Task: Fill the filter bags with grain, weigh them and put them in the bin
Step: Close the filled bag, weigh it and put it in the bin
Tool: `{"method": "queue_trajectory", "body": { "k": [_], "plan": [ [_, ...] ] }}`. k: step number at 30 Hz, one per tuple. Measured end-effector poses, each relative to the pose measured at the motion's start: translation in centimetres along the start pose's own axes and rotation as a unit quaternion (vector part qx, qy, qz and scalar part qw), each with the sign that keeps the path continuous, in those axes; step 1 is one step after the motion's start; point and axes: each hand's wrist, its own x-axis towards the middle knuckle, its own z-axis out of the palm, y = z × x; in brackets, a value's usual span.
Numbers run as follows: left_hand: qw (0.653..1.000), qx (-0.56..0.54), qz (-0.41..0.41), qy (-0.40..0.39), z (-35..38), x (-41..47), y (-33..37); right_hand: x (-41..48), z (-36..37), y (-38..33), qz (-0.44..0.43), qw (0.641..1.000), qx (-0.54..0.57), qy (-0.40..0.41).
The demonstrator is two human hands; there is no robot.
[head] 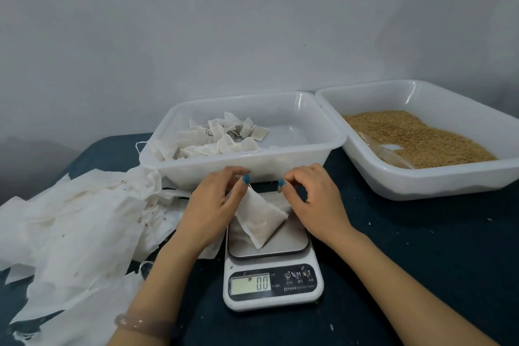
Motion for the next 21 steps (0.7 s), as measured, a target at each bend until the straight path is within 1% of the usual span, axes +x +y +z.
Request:
{"method": "queue_trajectory", "body": {
  "k": [5,13,21],
  "plan": [
    [0.999,0.029,0.011,0.012,0.08,0.02,-0.27,-0.13,-0.01,-0.14,-0.011,1.0,-0.017,0.007],
    [0.999,0.041,0.013,0.027,-0.13,0.01,-0.41,-0.19,0.0,-0.28,-0.021,0.999,-0.018,0.019],
    [0.997,0.067,-0.002,0.04,-0.5,-0.07,-0.47,-0.25,0.09,-0.28,-0.021,0.999,-0.023,0.018]
  ]
}}
